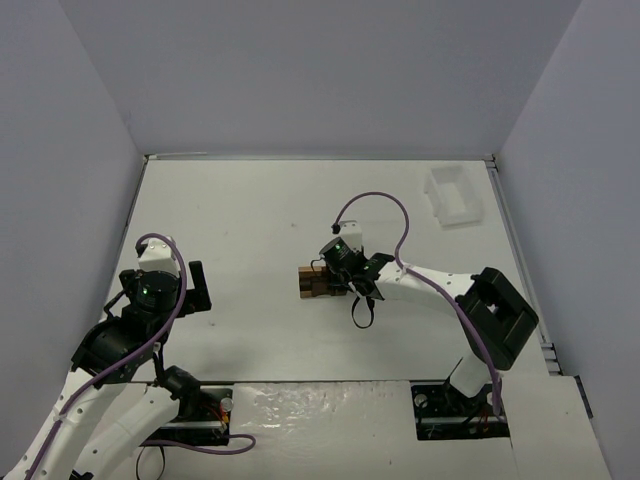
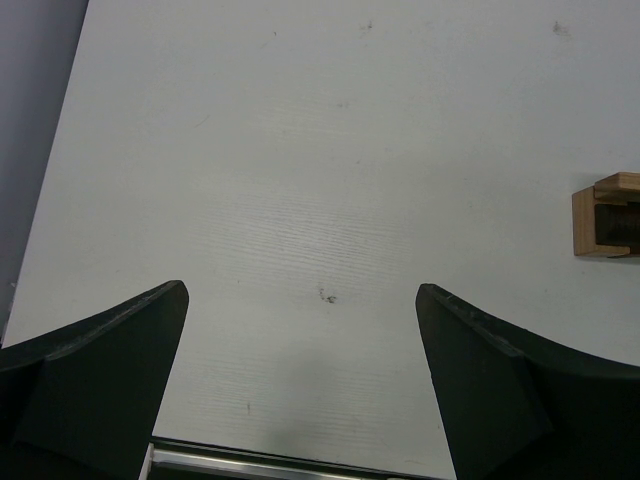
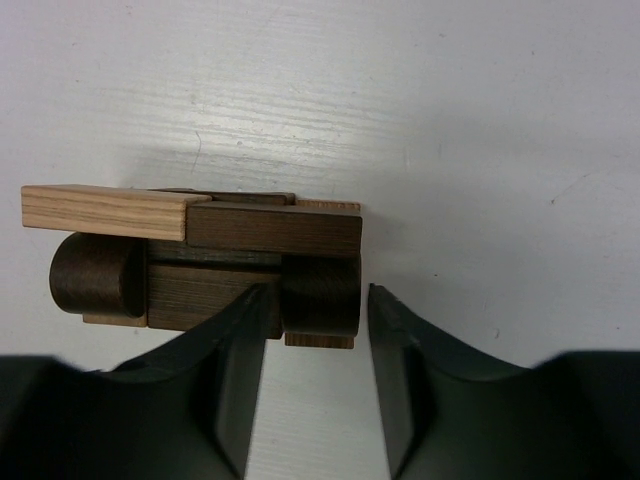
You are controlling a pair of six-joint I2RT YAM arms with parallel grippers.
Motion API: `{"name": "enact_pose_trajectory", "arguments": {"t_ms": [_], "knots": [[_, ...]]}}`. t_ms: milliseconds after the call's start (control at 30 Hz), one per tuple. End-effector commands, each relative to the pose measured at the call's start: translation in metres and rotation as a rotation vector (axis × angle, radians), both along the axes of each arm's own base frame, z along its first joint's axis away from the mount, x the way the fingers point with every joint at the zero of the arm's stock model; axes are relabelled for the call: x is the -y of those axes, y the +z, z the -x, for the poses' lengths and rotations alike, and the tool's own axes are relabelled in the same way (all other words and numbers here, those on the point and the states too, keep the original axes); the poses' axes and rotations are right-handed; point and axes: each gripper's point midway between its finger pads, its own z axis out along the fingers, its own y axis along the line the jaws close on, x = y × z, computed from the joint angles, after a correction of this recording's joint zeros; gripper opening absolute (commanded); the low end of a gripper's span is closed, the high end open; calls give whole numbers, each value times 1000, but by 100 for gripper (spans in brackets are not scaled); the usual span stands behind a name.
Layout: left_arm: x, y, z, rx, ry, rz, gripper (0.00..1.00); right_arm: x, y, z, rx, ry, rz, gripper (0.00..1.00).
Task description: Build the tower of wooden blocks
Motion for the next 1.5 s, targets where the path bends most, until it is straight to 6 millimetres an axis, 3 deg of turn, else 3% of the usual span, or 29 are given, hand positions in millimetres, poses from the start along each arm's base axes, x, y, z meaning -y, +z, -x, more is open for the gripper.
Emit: {"name": "enact_pose_trajectory", "arguments": {"t_ms": [0, 167, 267, 500, 700, 800, 833, 867, 933, 1000, 1167, 1267, 1467], "knots": [[6, 8, -10, 36, -4, 15, 97, -8, 40, -13, 90, -17, -95, 50], [5, 9, -9, 38, -4, 17, 97, -11, 70, -14, 139, -10, -159, 64], [5, 9, -9, 43, -5, 18, 97, -8, 99, -15, 200, 1, -192, 71], [7, 12, -9, 77, -28, 28, 97, 21, 172, -31, 360, -3, -235, 93], [6, 14, -11, 89, -25, 19, 97, 75, 221, -53, 486, -61, -221, 100], [5, 20, -12, 103, -15, 27, 97, 114, 243, -62, 556, -113, -173, 100], [5, 20, -12, 105, -14, 28, 97, 118, 248, -61, 570, -120, -172, 100], [5, 21, -13, 114, -6, 32, 97, 139, 257, -64, 600, -155, -140, 100], [3, 21, -14, 123, 8, 33, 97, 172, 264, -68, 628, -209, -89, 100], [1, 23, -13, 134, 15, 38, 97, 192, 269, -67, 641, -235, -74, 100], [-3, 29, -12, 170, 32, 44, 97, 205, 273, -48, 679, -192, -34, 100], [-7, 28, -12, 182, 45, 30, 97, 223, 264, -38, 679, -306, -27, 100], [-11, 28, -12, 205, 61, 25, 97, 228, 249, -13, 688, -319, -54, 100]]}}
